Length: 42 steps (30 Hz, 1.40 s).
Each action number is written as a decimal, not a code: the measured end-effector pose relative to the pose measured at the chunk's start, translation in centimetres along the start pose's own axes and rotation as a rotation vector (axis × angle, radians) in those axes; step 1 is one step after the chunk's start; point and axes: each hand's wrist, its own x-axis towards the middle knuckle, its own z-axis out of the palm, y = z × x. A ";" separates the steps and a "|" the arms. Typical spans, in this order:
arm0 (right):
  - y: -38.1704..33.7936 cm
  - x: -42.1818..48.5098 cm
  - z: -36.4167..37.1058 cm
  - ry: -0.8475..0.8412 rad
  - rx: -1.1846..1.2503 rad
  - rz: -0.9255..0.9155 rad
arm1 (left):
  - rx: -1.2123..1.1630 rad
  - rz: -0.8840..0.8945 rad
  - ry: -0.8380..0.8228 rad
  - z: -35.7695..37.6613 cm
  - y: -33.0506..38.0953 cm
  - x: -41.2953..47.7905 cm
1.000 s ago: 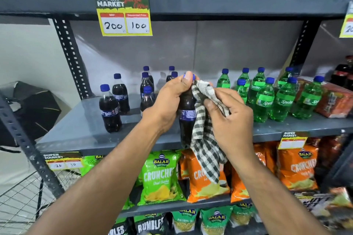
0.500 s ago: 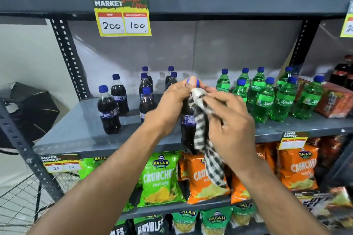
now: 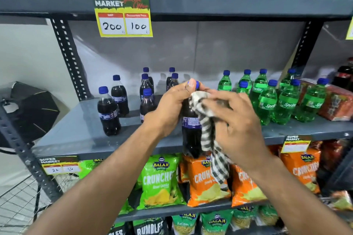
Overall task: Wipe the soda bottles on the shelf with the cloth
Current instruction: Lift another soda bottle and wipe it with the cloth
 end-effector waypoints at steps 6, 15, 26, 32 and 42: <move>-1.4 -2.9 0.6 -0.302 -0.164 -0.458 | 0.030 0.033 0.010 -0.4 -0.2 0.0; 0.4 0.2 0.9 0.001 0.052 -0.083 | -0.050 -0.008 -0.032 -0.2 0.4 -0.2; -0.2 -0.4 1.1 -0.074 0.020 -0.184 | 0.007 0.013 0.013 -1.2 1.1 -0.7; -1.9 -2.6 1.4 -0.247 -0.078 -0.431 | 0.047 0.046 0.061 -1.2 1.0 -1.0; -0.6 0.8 1.1 -0.011 0.065 -0.178 | -0.060 0.015 -0.016 -0.7 1.0 -1.5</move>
